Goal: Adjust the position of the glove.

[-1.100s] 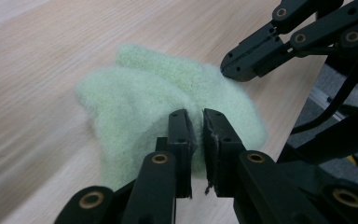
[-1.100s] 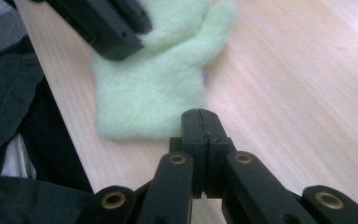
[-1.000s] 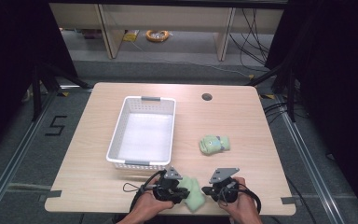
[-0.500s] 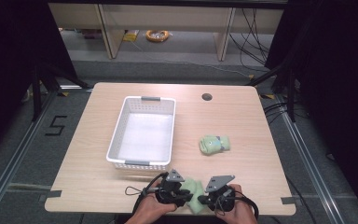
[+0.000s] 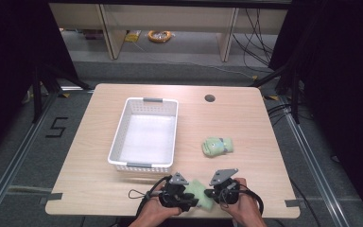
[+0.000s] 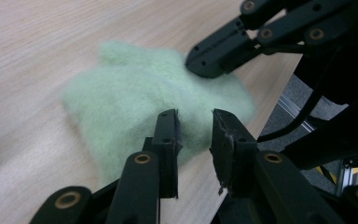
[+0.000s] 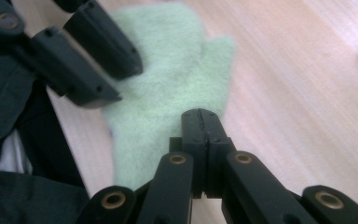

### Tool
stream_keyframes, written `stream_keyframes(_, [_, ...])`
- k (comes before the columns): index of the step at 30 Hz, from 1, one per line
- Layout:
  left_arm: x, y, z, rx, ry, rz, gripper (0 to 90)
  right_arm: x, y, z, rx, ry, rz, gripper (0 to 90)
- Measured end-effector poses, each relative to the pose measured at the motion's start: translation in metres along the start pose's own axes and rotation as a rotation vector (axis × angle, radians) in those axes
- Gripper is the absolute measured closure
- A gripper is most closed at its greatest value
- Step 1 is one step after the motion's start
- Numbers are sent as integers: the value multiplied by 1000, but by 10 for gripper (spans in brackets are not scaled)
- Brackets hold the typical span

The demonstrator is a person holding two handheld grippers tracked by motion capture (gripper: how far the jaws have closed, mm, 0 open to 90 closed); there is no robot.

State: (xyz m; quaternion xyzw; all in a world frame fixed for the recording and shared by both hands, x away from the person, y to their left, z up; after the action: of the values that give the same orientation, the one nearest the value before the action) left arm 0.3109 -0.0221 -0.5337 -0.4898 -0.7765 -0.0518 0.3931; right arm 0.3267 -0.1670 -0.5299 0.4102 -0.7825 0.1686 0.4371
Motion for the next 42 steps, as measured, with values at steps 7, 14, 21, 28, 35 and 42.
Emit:
stream_keyframes(7, [-7, -1, -5, 9, -5, 0, 706, -3, -13, -7, -4, 3, 12, 900])
stream_keyframes(14, [-10, 0, -8, 10, -7, -2, 708, -4, -20, -11, 12, 9, 5, 900])
stream_keyframes(21, [-8, 0, -8, -4, -17, -5, 699, -3, -20, -11, 4, 11, 0, 900])
stream_keyframes(28, [-3, -1, -9, -4, -24, -4, 640, -1, -22, -11, 1, -33, -9, 864])
stream_keyframes(35, [18, 4, -10, -6, -65, -11, 500, 8, -25, -13, -55, -64, -17, 792])
stream_keyframes(42, [47, 20, 2, 20, -90, -63, 419, 25, -48, -21, -74, -134, 38, 712])
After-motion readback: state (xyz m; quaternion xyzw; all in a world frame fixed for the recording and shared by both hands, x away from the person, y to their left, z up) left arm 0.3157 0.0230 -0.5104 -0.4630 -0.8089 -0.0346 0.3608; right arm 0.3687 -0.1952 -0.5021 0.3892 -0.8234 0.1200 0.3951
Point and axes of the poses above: each handheld gripper's, and its own axes: x roughly backward along the jaws, z roughly out of its underside, y roughly to its left, the point moved 5 cm from there along -x, roughly forward along the jaws, and after that the axes turned 6 degrees about -x, right-handed, at the moved point
